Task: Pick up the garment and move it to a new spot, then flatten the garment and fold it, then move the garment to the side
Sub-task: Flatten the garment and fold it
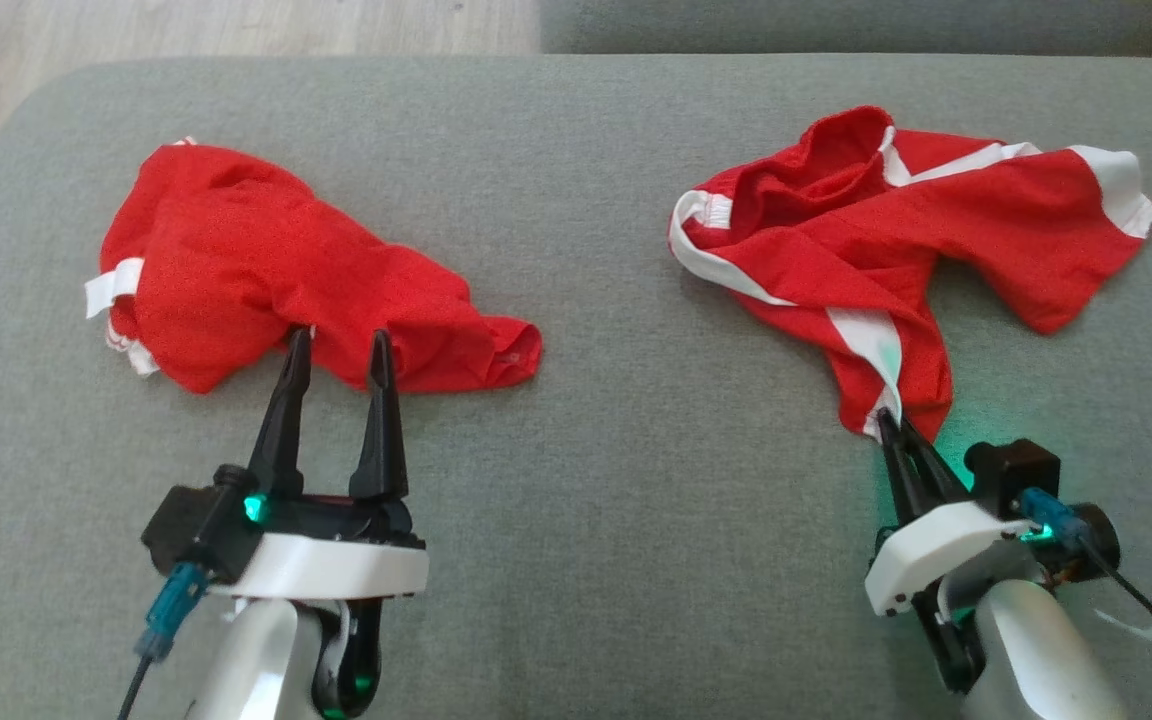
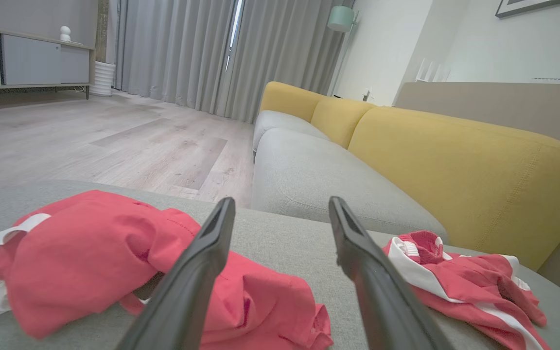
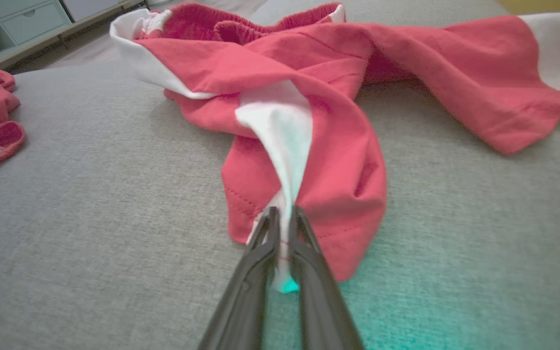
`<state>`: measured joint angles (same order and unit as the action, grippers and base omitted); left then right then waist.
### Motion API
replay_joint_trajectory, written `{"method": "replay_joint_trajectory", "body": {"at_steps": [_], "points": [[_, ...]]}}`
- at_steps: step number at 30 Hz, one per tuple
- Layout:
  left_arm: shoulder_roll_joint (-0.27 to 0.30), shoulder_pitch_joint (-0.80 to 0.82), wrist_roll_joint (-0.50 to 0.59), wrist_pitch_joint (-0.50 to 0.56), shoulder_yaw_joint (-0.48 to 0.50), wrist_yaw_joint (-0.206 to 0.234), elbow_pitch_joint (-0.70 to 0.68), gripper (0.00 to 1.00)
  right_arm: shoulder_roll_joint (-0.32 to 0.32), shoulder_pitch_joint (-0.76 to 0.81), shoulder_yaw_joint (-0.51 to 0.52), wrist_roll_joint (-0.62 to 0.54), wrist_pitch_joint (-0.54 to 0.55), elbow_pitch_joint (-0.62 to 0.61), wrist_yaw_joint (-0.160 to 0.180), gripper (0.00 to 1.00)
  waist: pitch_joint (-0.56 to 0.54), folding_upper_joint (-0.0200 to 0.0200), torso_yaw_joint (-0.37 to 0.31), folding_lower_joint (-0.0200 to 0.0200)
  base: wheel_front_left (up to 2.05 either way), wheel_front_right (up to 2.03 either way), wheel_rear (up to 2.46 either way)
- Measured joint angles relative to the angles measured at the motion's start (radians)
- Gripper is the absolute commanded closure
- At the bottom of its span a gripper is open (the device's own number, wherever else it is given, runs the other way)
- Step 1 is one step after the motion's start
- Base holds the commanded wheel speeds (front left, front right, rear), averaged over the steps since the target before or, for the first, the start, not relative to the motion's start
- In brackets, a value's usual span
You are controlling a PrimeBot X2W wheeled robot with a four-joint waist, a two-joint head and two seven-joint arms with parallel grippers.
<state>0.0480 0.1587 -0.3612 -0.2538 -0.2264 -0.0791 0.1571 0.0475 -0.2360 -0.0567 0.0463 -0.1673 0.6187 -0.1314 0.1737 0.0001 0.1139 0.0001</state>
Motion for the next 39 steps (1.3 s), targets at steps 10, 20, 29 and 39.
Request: {"method": "replay_joint_trajectory", "body": {"at_steps": [10, 20, 29, 39], "points": [[0.000, -0.003, 0.000, 0.000, 0.003, 0.002, 0.002, 0.00, 0.005, 0.015, 0.078, -0.181, 0.026, -0.069, 0.000, 1.00, -0.036, 0.0000, -0.053, 0.0000, 0.00, 0.00, 0.00], [0.000, -0.036, -0.011, 0.000, 0.005, 0.012, -0.002, 0.00, 0.103, 0.170, 0.185, -0.271, 0.177, -0.257, 0.000, 1.00, -0.098, 0.0000, -0.110, -0.0001, 0.00, 0.00, 0.00], [0.000, -0.043, -0.020, 0.000, -0.002, 0.018, -0.003, 0.00, 0.065, 0.191, 0.332, -0.308, 0.232, -0.341, 0.000, 0.00, -0.117, 0.0000, -0.115, -0.0001, 0.00, 0.00, 0.00], [0.000, -0.044, -0.017, 0.000, -0.001, 0.017, -0.003, 0.00, -0.003, 0.188, 0.183, -0.073, 0.038, -0.476, 0.000, 0.00, -0.108, 0.0000, -0.114, -0.0001, 0.00, 0.00, 0.00]]}}
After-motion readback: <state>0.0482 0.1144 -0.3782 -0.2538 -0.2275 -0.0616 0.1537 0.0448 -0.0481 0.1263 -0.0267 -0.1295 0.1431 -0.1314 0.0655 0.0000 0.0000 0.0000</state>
